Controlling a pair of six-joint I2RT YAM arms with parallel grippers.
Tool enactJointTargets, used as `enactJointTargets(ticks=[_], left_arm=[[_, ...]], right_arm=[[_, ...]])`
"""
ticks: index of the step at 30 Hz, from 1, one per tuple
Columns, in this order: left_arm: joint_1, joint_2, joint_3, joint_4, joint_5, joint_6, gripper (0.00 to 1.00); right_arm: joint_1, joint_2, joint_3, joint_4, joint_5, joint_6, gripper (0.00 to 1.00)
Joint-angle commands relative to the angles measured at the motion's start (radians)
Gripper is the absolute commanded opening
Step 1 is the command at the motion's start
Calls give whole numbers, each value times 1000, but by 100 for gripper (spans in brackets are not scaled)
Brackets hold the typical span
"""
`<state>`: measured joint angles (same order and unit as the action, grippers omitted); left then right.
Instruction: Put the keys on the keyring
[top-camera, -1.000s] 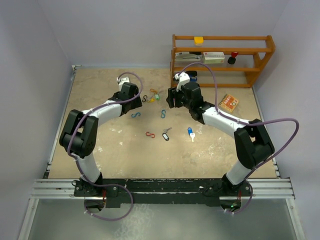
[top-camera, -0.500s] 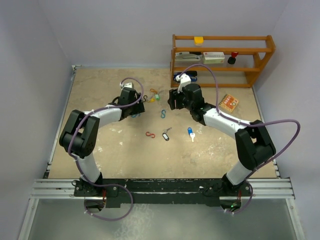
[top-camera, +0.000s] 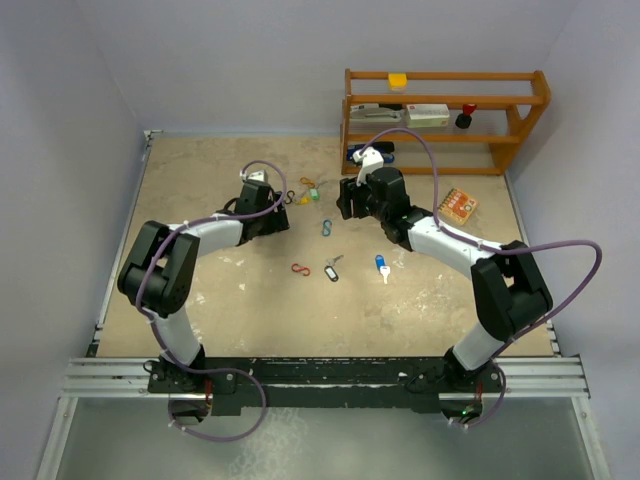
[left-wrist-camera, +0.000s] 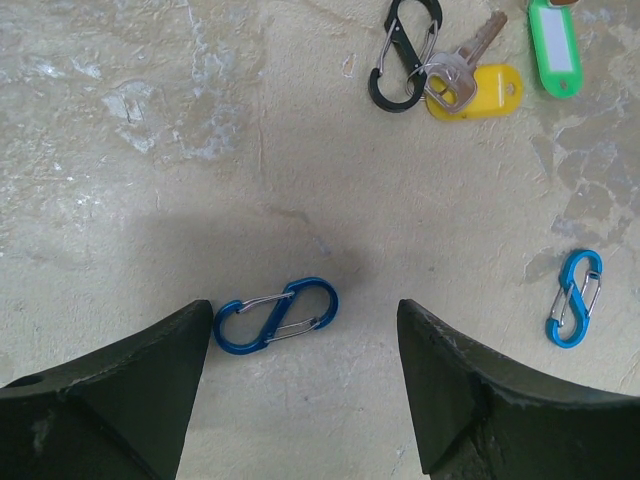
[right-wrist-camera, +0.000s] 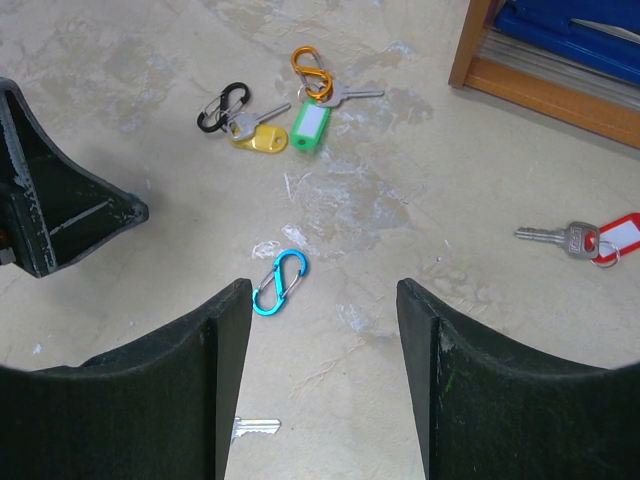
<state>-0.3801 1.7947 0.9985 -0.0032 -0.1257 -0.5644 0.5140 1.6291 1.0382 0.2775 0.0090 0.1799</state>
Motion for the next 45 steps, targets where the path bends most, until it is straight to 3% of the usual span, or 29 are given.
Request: enactJointTargets(ticks=[1, 25, 45], left_arm=[[2, -52, -15, 39, 22, -2, 72], [-61, -58, -42, 74, 67, -35, 72], [-88, -18, -40, 66, -130, 33, 67]], right_arm=[[-6, -41, -1, 34, 0, 7, 62], [-9, -34, 7, 31, -7, 4, 62], [-15, -47, -4, 31, -8, -1, 62]])
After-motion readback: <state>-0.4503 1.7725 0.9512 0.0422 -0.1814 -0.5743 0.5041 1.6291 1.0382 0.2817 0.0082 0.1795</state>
